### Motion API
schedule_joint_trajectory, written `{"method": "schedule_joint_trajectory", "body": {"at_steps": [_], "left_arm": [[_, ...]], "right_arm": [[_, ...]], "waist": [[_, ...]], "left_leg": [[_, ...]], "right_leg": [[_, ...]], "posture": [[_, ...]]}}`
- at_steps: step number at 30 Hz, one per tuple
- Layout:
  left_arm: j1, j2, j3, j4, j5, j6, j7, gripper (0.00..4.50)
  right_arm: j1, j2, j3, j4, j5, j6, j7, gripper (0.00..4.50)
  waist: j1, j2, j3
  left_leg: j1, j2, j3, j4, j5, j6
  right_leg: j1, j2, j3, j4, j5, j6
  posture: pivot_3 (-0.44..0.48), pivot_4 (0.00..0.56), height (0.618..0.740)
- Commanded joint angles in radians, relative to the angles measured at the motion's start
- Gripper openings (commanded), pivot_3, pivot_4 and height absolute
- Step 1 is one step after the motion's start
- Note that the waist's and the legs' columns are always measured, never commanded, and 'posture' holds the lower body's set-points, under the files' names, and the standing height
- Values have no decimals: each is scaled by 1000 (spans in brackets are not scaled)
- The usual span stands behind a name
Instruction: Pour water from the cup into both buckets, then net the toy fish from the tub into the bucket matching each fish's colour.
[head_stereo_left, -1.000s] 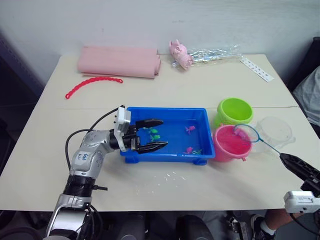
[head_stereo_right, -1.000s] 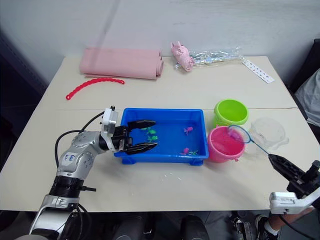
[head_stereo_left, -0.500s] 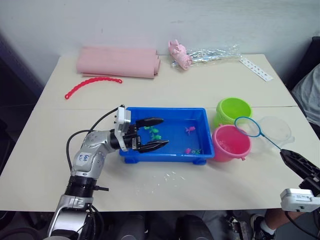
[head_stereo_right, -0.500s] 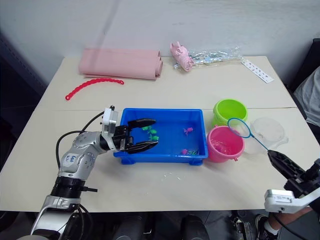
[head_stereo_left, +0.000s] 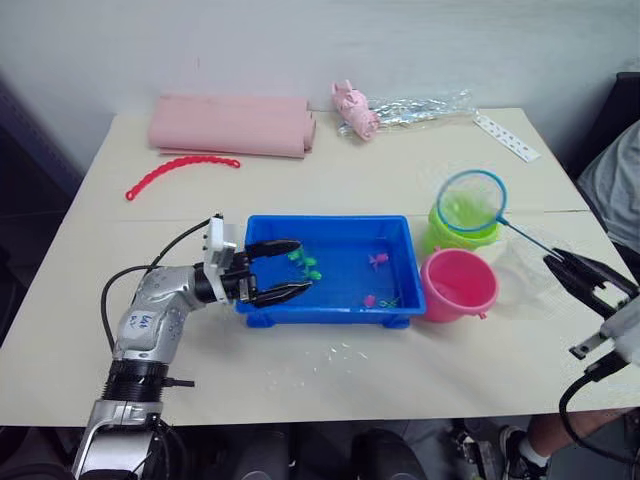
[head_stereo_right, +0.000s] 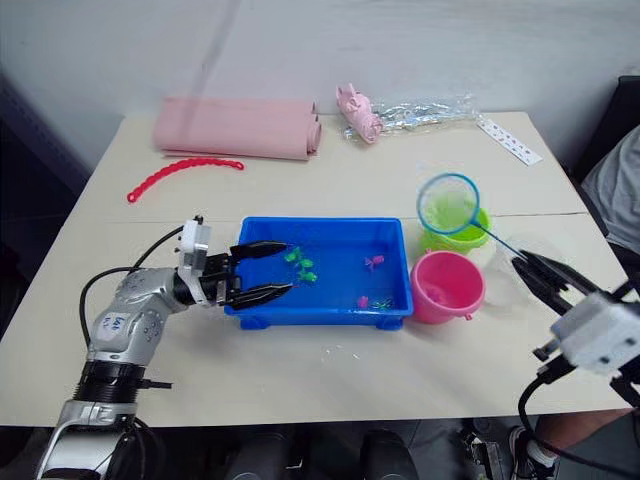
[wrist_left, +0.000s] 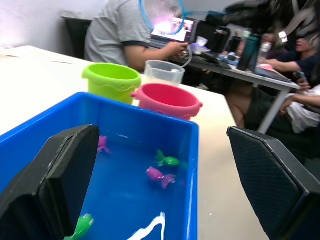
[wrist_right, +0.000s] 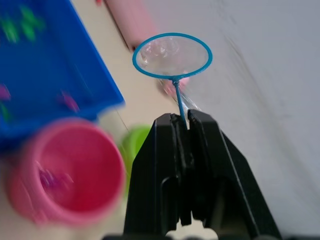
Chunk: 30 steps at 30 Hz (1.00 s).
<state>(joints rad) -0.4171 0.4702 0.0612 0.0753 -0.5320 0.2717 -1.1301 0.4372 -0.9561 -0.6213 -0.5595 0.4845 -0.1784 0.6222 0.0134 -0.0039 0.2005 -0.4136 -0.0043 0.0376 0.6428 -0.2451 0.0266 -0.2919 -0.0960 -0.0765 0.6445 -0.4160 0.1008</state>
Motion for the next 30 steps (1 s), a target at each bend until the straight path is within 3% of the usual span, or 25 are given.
{"method": "schedule_joint_trajectory", "body": {"at_steps": [1,4,7,10,15,22,30], "left_arm": [[25,55,58,-40,-23,-14,-17,4477],[52,102,91,-40,-21,-30,-37,4477],[74,132,119,-38,-16,-40,-40,4477],[91,147,135,-40,-15,-49,-33,4477],[117,152,153,-62,-20,-48,-17,4477],[169,154,153,-133,-27,-30,1,4477],[168,177,122,-156,-10,-16,-15,4477]], "right_arm": [[-89,-99,44,-31,199,211,88,0],[-237,-218,176,24,154,302,145,0],[-406,-266,328,79,129,398,179,0],[-545,-265,439,101,186,553,230,0],[-699,-187,515,117,310,780,225,0],[-834,-170,723,336,-211,292,370,0],[-925,-91,831,527,-446,-15,417,0]], "waist": [[1,0,0],[0,-1,0],[-2,0,0],[0,-1,1],[1,-1,1],[-10,-1,1],[-19,-1,1]], "left_leg": [[2,0,0,0,-1,1],[3,0,0,0,-2,2],[4,0,1,1,-3,2],[4,0,0,-1,-3,2],[2,0,0,-4,-3,2],[3,-1,1,-4,-3,2],[3,-1,2,-6,-2,0]], "right_leg": [[2,0,0,-1,0,0],[4,-1,0,-2,0,0],[4,-1,0,-3,0,0],[4,-2,0,-5,0,0],[4,-2,-1,-8,0,0],[3,-3,-1,-8,0,0],[2,-2,-1,-7,0,0]], "posture": [[0,150,740],[0,150,740],[0,150,740],[0,150,740],[0,150,740],[0,150,740],[0,150,740]]}}
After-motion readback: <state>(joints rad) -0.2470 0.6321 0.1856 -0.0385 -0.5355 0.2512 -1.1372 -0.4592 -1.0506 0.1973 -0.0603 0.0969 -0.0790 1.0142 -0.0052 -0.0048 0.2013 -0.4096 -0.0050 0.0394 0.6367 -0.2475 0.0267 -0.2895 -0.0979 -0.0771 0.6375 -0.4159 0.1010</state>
